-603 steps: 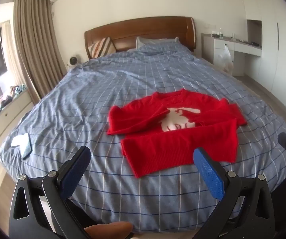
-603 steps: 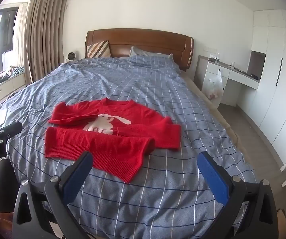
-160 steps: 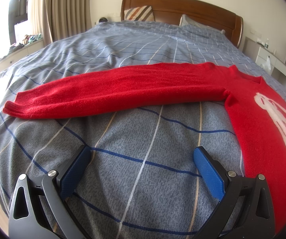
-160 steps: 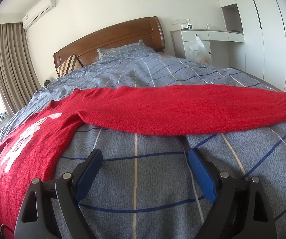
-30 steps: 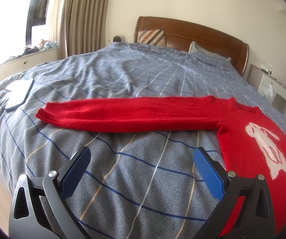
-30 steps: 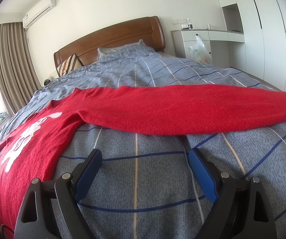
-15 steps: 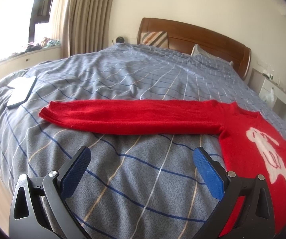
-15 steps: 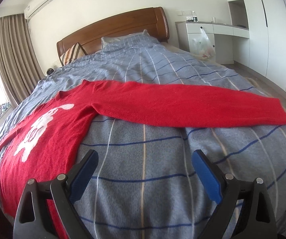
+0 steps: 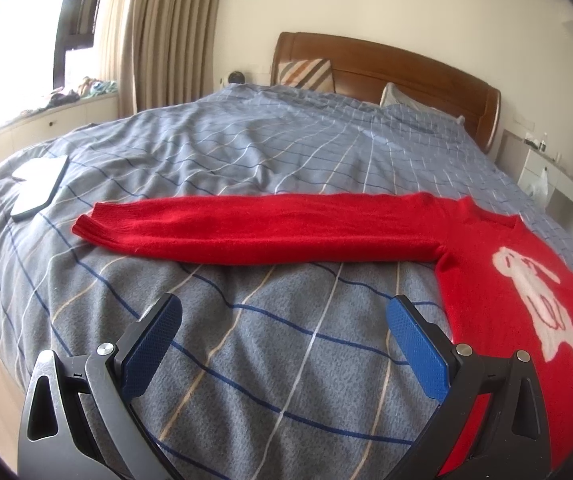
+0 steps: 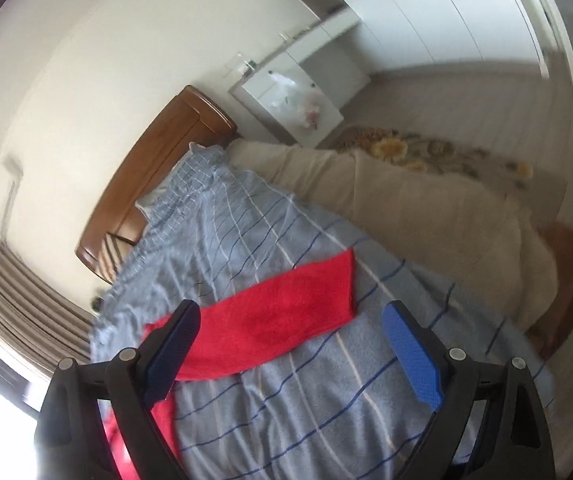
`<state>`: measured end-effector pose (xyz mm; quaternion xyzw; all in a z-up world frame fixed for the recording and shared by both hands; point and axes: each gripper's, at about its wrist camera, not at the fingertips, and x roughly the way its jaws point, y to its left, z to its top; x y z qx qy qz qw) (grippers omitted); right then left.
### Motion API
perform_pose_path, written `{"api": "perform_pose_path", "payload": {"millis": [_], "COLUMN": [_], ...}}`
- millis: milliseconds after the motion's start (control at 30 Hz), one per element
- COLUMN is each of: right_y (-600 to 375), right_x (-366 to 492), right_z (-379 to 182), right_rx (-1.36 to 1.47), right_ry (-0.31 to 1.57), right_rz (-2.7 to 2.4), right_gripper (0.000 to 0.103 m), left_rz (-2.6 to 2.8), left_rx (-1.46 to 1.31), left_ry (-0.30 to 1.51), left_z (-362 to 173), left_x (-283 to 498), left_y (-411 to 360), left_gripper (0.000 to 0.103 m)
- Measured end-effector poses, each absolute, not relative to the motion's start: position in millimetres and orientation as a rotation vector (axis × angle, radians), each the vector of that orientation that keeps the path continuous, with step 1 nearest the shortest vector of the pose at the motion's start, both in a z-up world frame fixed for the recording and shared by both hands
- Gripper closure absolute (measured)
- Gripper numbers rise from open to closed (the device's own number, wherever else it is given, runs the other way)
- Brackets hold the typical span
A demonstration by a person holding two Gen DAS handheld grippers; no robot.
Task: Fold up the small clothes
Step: 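Grasp the red sweater's sleeve cuff with the right gripper, then fold the sleeve across the sweater body and open the right gripper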
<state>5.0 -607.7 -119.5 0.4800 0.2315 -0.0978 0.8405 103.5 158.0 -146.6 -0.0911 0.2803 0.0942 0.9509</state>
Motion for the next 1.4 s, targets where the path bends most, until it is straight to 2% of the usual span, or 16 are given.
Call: {"api": "perform_pose_path", "payload": {"millis": [133, 300, 400, 433, 467, 500, 567, 700, 933, 1033, 1133, 1167, 1200, 1233, 1267, 1400], "right_y": [-606, -624, -634, -636, -637, -637, -634, -599, -449, -369, -296, -275, -257, -241, -230, -225], "right_x": [24, 52, 69, 73, 75, 76, 78, 108, 207, 242, 271, 280, 289, 296, 297, 283], "right_z": [-148, -167, -177, -179, -179, -177, -161, -90, 38, 54, 42, 30, 14, -2, -16, -52], "right_rx": [1.195, 1.160, 1.132, 1.112, 1.089, 1.076, 1.033, 0.850, 0.523, 0.422, 0.338, 0.338, 0.353, 0.385, 0.427, 0.459], "right_ry": [0.533, 0.558, 0.600, 0.629, 0.654, 0.665, 0.661, 0.599, 0.565, 0.600, 0.659, 0.694, 0.752, 0.814, 0.842, 0.862], "right_rz": [-0.135, -0.205, -0.212, -0.222, -0.234, -0.233, -0.243, -0.161, 0.204, 0.347, 0.450, 0.498, 0.559, 0.615, 0.662, 0.693], "right_gripper": [0.019, 0.030, 0.052, 0.066, 0.088, 0.098, 0.098, 0.098, 0.098, 0.098, 0.097, 0.092, 0.083, 0.049, 0.028, 0.029], "left_rz": [0.197, 0.207, 0.215, 0.218, 0.221, 0.224, 0.227, 0.221, 0.212, 0.226, 0.238, 0.240, 0.245, 0.252, 0.256, 0.253], "left_rx": [-0.176, -0.176, -0.192, -0.196, -0.199, -0.203, -0.209, -0.225, -0.256, -0.282, -0.312, -0.321, -0.329, -0.336, -0.342, -0.362], "left_ry": [0.589, 0.611, 0.622, 0.624, 0.624, 0.624, 0.622, 0.614, 0.584, 0.580, 0.589, 0.597, 0.606, 0.610, 0.612, 0.607], "left_z": [-151, -156, -158, -158, -158, -158, -158, -157, -149, -149, -152, -153, -155, -157, -157, -157], "left_x": [106, 108, 109, 108, 108, 107, 106, 106, 103, 103, 104, 104, 105, 105, 105, 103], "left_y": [157, 159, 163, 164, 165, 165, 167, 168, 176, 183, 191, 194, 196, 197, 199, 202], "left_gripper": [0.000, 0.000, 0.000, 0.000, 0.000, 0.000, 0.000, 0.000, 0.000, 0.000, 0.000, 0.000, 0.000, 0.000, 0.000, 0.001]}}
